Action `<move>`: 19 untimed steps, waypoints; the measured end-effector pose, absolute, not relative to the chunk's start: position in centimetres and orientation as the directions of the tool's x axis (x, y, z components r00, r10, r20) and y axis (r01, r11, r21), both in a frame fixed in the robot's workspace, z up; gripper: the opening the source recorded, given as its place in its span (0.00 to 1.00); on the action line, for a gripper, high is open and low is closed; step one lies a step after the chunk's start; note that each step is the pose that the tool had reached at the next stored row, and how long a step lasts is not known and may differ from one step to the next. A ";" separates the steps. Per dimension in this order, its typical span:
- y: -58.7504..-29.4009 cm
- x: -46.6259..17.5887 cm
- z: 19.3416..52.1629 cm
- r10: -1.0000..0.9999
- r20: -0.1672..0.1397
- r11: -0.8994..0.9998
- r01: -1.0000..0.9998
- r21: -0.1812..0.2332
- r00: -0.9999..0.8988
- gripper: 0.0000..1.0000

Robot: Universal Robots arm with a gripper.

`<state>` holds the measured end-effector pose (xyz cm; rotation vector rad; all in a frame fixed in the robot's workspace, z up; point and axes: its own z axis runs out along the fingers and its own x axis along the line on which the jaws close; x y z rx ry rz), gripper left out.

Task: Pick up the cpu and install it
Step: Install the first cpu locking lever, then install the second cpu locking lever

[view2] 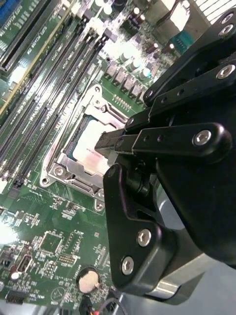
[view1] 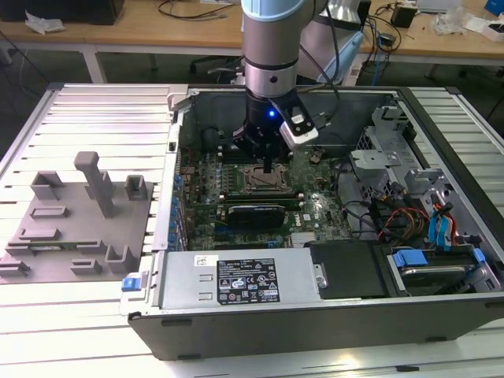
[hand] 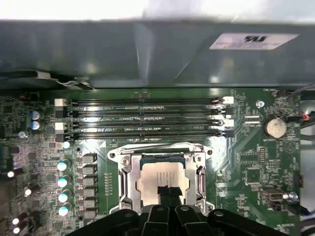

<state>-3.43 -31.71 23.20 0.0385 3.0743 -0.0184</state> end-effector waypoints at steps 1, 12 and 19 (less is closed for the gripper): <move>-31.7 -3.4 23.8 0.025 -0.067 1.000 0.025 -0.011 -0.997 0.11; -31.7 -3.4 24.0 0.025 -0.067 1.000 0.025 -0.011 -0.997 0.11; -31.7 -3.4 24.0 0.024 -0.067 1.000 0.025 -0.011 -0.997 0.11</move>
